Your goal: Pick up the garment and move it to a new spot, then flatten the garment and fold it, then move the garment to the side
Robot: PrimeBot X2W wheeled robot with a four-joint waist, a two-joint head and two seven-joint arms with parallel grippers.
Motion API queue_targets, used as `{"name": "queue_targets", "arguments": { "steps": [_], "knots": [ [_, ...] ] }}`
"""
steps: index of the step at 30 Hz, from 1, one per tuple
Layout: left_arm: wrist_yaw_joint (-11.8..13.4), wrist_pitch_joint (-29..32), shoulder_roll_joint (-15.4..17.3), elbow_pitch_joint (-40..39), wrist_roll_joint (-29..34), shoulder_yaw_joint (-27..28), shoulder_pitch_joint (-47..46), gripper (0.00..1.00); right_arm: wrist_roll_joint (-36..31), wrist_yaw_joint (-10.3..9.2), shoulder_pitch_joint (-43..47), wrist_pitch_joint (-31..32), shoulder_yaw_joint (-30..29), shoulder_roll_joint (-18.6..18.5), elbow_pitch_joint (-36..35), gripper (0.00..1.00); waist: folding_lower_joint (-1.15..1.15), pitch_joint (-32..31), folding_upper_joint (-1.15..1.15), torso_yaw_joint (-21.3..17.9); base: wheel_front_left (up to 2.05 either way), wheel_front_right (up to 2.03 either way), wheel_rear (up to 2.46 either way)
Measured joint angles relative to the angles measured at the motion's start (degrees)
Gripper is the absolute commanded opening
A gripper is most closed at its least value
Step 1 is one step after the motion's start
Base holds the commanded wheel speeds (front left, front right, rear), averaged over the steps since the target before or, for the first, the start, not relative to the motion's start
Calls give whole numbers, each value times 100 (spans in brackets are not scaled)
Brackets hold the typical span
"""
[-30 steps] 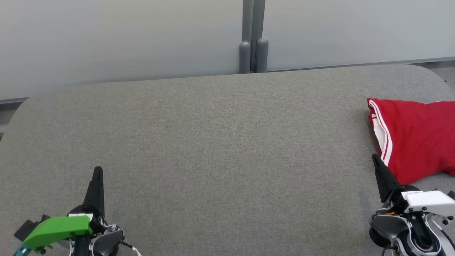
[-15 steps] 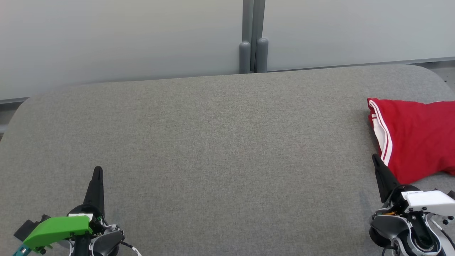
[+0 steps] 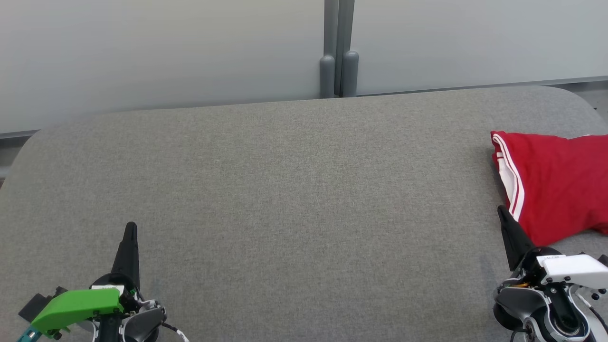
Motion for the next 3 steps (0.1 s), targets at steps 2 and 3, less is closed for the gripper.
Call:
{"name": "queue_targets", "arguments": {
  "steps": [2, 3],
  "knots": [
    [0, 0, 0, 0, 0, 1, 0, 0, -3, 0, -1, 1, -4, 2, 0, 0, 0, 0, 0, 0, 0, 0, 0],
    [0, 0, 0, 0, 0, 1, 0, 0, -7, 1, -1, 1, -5, 3, 0, 0, 0, 0, 0, 0, 0, 0, 0]
  ]
}}
